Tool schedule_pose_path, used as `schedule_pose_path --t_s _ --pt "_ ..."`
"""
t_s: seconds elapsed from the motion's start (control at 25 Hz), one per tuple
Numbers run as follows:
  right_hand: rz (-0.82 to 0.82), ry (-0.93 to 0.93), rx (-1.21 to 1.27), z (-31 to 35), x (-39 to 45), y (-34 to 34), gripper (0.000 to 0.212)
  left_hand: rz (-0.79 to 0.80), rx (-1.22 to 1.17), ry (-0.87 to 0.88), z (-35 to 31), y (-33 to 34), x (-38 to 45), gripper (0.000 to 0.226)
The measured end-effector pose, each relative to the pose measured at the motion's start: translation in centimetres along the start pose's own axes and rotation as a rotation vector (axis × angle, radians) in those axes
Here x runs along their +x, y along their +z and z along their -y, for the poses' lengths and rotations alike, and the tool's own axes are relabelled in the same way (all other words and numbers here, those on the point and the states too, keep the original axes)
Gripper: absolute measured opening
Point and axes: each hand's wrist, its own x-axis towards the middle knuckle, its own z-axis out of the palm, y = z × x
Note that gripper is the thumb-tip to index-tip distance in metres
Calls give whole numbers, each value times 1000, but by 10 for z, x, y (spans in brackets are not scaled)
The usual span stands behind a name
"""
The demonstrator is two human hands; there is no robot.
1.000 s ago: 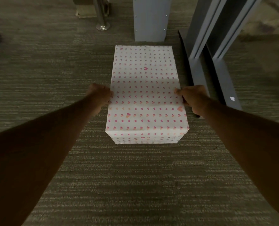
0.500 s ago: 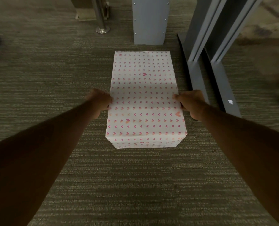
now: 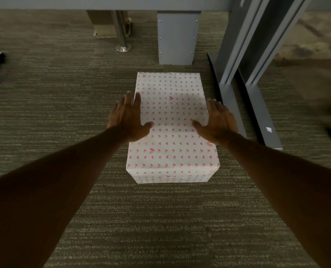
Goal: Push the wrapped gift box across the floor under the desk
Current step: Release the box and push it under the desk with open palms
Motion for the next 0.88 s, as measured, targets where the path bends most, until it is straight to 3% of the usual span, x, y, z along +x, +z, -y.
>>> schedule_pose_path --t_s 0.24,0.88 --pt "-8 -156 -235 13 6 -12 111 -53 117 119 -16 -14 5 111" --pt "16 -152 -252 12 6 -22 113 -44 118 121 -27 -17 6 112"
